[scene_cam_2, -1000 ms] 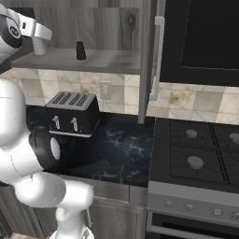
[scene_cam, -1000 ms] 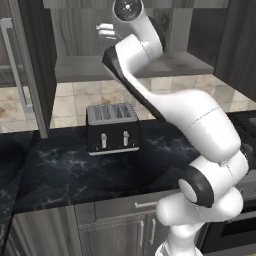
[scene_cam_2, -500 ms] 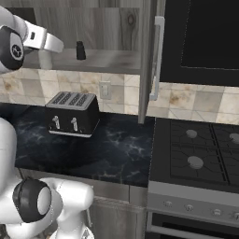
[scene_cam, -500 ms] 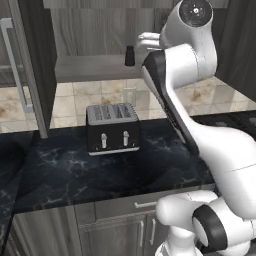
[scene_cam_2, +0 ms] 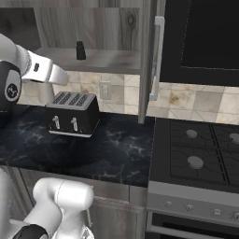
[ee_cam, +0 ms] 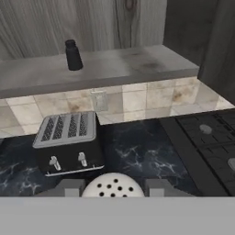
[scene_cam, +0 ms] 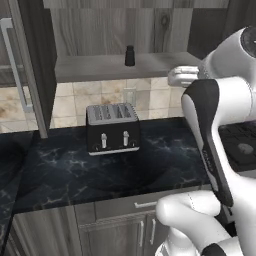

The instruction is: Move the shaker and shaker from the cabinet to the dining counter.

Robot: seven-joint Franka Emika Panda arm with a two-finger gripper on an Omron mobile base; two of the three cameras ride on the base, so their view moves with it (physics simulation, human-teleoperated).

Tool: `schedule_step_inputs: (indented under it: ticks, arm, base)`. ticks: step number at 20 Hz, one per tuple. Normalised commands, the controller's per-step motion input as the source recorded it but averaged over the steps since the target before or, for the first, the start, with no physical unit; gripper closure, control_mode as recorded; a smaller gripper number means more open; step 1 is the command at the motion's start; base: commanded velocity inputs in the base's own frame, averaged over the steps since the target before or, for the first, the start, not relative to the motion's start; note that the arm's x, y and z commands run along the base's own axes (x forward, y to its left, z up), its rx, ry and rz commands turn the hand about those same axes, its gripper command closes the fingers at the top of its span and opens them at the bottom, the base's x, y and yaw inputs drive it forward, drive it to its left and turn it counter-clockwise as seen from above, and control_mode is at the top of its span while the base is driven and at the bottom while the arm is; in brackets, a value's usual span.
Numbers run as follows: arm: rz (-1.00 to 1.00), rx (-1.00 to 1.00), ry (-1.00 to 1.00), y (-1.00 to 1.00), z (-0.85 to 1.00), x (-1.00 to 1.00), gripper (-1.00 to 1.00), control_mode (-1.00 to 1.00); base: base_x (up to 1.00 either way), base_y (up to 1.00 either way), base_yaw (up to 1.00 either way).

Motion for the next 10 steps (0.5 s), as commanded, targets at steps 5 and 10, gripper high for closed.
schedule_step_inputs:
  ticks: [5, 10]
  arm:
    - [0.04, 0.00, 0.12, -0.03, -0.23, -0.76, 1.00, -1.00]
    - [0.01, 0.00, 0.14, 0.13, -0.27, -0.23, 1.00, -1.00]
  base:
    - [0.00, 0.00, 0.00]
    - [0.00, 0.00, 0.00]
